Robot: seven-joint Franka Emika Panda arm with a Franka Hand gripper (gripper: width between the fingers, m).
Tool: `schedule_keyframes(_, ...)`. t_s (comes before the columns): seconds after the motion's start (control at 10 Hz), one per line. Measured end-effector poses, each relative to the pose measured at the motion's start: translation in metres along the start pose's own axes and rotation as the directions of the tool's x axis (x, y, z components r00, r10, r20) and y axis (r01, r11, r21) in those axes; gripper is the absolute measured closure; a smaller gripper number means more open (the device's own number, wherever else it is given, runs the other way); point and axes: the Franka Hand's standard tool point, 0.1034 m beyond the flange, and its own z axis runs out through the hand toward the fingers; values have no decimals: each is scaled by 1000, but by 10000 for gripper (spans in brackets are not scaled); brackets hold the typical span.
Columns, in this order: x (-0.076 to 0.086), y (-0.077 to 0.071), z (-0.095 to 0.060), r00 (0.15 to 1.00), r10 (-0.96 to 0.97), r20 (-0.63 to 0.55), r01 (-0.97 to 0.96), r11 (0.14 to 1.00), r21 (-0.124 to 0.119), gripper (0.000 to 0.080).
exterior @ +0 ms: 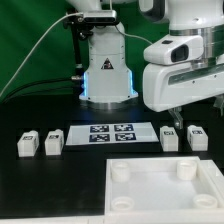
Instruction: Assemble one leg
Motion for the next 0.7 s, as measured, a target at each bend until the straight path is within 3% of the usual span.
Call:
schedule_keyframes(0.2, -12, -19, 21, 949, 315, 16, -316, 948, 37, 150)
schedule_keyframes(0.3, -15, -23, 27, 940, 340, -1, -340, 939, 46, 150)
schedule_keyframes(0.5, -23, -22, 31, 948, 314, 45, -315, 948, 32, 150)
schedule_keyframes(0.6, -17, -23, 29, 949, 314, 29, -315, 948, 39, 150)
schedule_keyframes(0.7, -28, -22, 31, 946, 304, 114, -308, 951, 19, 150)
